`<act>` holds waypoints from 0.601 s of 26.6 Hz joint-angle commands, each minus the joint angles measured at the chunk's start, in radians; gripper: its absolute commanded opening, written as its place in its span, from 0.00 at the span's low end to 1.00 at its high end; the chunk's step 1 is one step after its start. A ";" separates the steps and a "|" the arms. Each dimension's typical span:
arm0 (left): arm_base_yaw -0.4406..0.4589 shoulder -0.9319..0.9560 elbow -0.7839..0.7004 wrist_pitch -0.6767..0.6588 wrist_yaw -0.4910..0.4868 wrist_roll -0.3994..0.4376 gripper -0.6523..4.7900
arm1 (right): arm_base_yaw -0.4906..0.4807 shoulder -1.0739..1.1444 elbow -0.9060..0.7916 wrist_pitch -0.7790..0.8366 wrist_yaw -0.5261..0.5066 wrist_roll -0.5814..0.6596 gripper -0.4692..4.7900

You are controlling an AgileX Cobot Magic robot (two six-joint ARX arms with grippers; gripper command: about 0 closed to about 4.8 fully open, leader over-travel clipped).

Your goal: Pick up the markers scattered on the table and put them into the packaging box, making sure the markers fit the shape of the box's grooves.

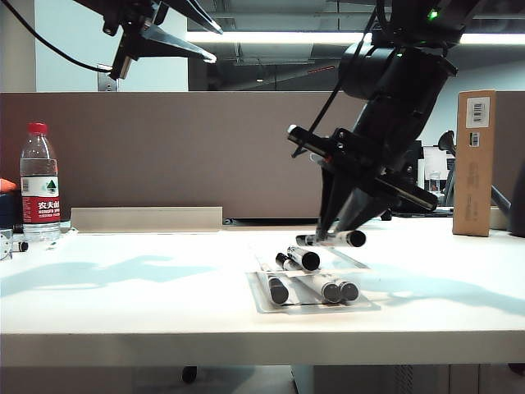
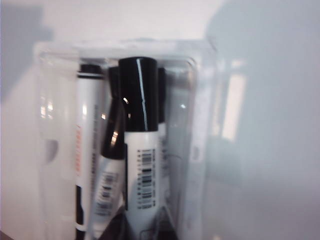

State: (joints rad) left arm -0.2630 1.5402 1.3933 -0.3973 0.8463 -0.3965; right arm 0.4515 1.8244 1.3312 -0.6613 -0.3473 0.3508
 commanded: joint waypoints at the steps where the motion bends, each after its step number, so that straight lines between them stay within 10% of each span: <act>1: 0.043 -0.008 0.002 0.013 0.036 -0.007 0.39 | 0.019 -0.005 0.002 -0.021 0.011 -0.011 0.36; 16: 0.104 -0.013 0.002 0.003 0.183 -0.002 0.39 | 0.121 -0.005 0.008 0.018 0.122 0.002 0.42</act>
State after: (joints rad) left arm -0.1593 1.5337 1.3933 -0.4007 1.0080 -0.4038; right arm 0.5716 1.8248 1.3323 -0.6632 -0.2298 0.3439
